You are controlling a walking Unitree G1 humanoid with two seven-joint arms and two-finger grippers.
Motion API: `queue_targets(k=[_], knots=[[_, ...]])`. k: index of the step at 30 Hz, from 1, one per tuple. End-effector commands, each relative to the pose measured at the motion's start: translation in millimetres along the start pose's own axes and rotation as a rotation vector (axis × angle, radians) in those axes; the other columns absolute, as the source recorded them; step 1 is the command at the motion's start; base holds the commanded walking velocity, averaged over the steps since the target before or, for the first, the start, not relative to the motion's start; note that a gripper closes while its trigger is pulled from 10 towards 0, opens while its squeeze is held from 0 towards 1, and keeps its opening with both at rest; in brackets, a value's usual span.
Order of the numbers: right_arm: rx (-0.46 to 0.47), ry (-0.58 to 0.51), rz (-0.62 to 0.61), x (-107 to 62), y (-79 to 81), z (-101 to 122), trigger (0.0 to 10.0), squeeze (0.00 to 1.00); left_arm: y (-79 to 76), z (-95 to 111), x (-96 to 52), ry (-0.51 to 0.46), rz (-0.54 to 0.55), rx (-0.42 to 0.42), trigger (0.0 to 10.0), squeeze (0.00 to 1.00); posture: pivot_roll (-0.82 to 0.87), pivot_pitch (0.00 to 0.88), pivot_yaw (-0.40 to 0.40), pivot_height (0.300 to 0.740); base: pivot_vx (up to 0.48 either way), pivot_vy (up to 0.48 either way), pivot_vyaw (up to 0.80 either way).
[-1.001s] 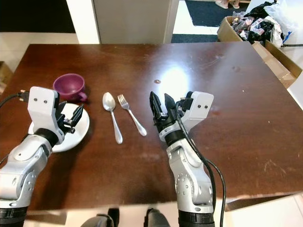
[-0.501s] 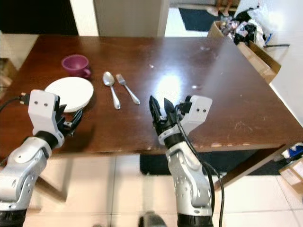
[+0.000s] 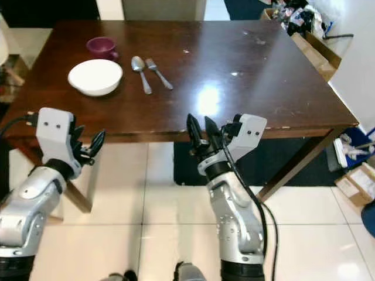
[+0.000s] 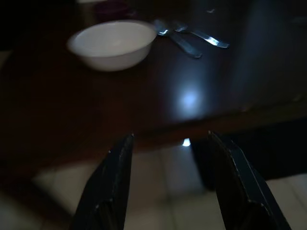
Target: Setting the table
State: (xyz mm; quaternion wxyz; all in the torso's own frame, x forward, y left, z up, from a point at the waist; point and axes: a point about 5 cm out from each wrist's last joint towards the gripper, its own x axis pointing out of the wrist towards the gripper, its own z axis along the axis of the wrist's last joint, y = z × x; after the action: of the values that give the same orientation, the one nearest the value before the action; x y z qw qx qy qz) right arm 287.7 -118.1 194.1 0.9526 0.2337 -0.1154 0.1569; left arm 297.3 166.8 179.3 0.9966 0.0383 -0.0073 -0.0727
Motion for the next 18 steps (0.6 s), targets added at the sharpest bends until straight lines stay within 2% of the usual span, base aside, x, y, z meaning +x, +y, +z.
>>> queue_targets(k=[1, 14, 18], knots=[[0.012, 0.003, 0.004, -1.3, 0.3, -0.1, 10.0, 0.0, -0.3, -5.5, -1.4, 0.02, 0.003, -0.005, 10.0, 0.0, -0.09, 0.052, 0.075, 0.74, -0.311, 0.0, 0.0], [0.042, -0.005, -0.003, -0.4, -1.8, 2.8, 10.0, 0.0, -2.8, -4.0, -0.8, 0.012, -0.003, -0.02, 10.0, 0.0, -0.09, 0.053, 0.071, 0.74, -0.024, 0.0, 0.0], [0.065, -0.009, -0.015, 0.5, -4.2, 4.4, 10.0, 0.0, -2.6, -5.3, -0.8, 0.018, 0.001, -0.014, 10.0, 0.0, -0.09, 0.053, 0.071, 0.74, 0.0, 0.0, 0.71]])
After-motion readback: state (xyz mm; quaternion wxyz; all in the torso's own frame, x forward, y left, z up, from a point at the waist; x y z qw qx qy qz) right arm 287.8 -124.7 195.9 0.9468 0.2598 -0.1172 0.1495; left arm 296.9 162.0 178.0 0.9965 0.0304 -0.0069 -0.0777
